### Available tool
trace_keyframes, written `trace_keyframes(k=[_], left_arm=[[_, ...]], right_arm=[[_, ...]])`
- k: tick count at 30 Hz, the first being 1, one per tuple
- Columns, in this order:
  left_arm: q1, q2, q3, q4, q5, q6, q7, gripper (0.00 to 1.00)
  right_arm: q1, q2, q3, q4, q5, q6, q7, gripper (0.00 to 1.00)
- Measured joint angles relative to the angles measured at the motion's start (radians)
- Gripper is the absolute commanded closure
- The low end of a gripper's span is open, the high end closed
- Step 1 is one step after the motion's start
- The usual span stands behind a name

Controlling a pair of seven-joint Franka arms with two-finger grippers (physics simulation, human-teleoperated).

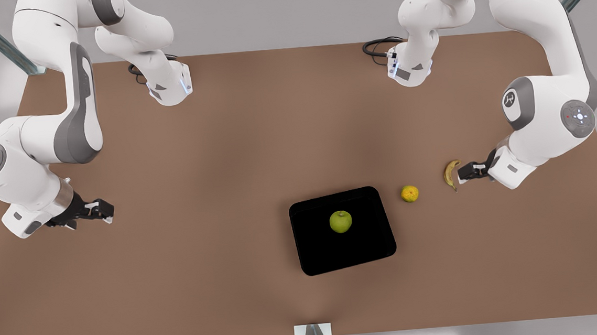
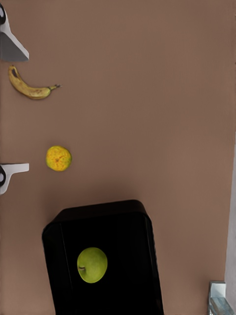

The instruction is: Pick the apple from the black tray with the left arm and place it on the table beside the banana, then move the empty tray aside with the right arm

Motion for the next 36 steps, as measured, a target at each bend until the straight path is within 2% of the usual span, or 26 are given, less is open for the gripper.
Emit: trace_keyframes(k=[4, 8, 11, 18, 21, 26, 36], left_arm=[[-0.031, 0.013, -0.005, 0.026, -0.002, -0.003, 0.010, 0.00], [-0.282, 0.121, -0.014, 0.057, 0.021, 0.029, -0.037, 0.00], [-0.390, 0.226, -0.016, 0.062, 0.030, 0.072, -0.089, 0.00], [-0.472, 0.365, -0.012, 0.076, 0.034, 0.184, -0.227, 0.00], [-0.473, 0.446, -0.006, 0.193, 0.036, 0.220, -0.287, 0.00], [-0.480, 0.517, 0.001, 0.226, 0.049, 0.296, -0.364, 0.00], [-0.517, 0.553, 0.000, 0.208, 0.129, 0.352, -0.470, 0.00]], right_arm=[[0.006, 0.019, 0.000, 0.000, -0.001, 0.008, -0.011, 0.00], [0.006, 0.137, -0.001, 0.073, 0.000, 0.019, -0.018, 0.00], [0.007, 0.123, 0.002, 0.119, -0.001, -0.005, -0.023, 0.00], [0.002, 0.111, -0.008, 0.136, 0.001, -0.064, -0.032, 0.00], [0.002, 0.111, -0.009, 0.136, 0.002, -0.075, -0.035, 0.00], [0.004, 0.112, -0.005, 0.140, 0.003, -0.084, -0.039, 0.00], [0.004, 0.114, -0.002, 0.141, 0.002, -0.089, -0.044, 0.00]])
